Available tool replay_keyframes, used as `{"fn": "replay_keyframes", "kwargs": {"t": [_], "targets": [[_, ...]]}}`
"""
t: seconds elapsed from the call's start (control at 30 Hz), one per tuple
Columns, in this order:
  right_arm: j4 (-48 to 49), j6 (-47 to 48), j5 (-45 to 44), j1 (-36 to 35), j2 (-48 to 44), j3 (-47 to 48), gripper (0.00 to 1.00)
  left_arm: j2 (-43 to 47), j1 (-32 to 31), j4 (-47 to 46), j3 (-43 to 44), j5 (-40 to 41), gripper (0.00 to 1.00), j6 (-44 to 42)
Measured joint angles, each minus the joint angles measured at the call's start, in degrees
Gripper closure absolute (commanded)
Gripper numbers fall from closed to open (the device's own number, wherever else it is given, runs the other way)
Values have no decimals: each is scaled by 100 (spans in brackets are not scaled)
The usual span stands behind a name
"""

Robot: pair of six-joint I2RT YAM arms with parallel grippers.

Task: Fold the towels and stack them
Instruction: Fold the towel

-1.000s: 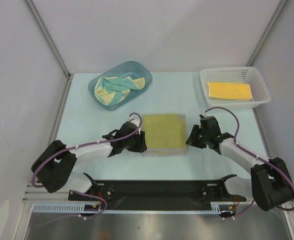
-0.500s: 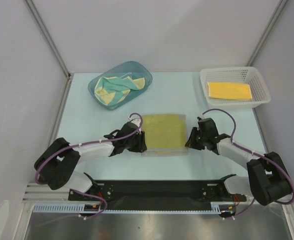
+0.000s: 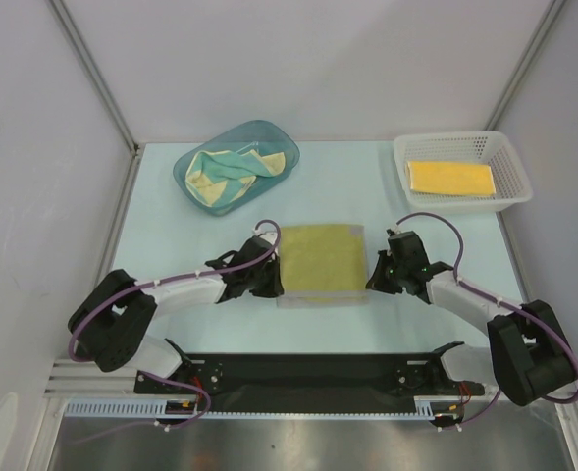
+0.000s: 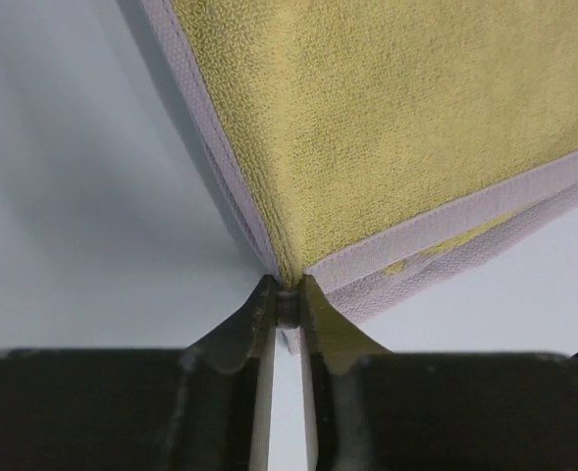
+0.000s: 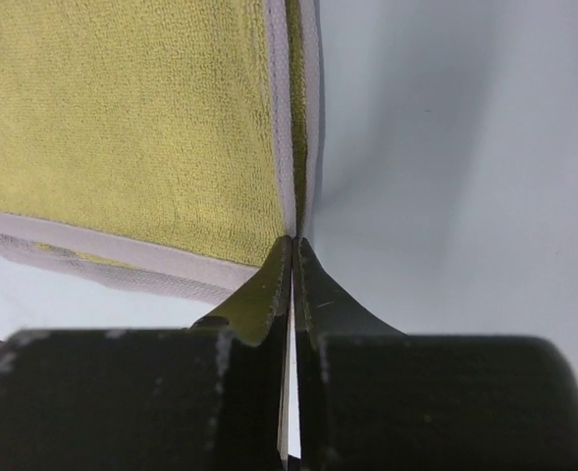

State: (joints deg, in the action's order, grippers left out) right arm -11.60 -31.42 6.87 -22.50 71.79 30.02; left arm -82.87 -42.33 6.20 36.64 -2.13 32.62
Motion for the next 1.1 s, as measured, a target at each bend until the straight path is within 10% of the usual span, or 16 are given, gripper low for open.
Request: {"fn": "replay_keyframes", "kwargs": {"t": [0.07, 0.3, 0.63, 0.73, 1.1], "targets": [[-66, 22, -26, -2, -22, 57, 100, 0, 0, 151, 118, 4, 68, -11], [-116, 59, -66, -2, -26, 125, 100, 0, 0, 374, 238, -7, 99, 2], [-170, 68, -61, -4, -26, 175, 100, -63, 0, 664, 448, -59, 85, 9], [-291, 133, -63, -4, -26, 310, 100, -72, 0, 833, 623, -61, 100, 33], [-649, 286, -63, -4, -46, 579, 100, -17, 0, 1375, 870, -140, 100, 109]]}}
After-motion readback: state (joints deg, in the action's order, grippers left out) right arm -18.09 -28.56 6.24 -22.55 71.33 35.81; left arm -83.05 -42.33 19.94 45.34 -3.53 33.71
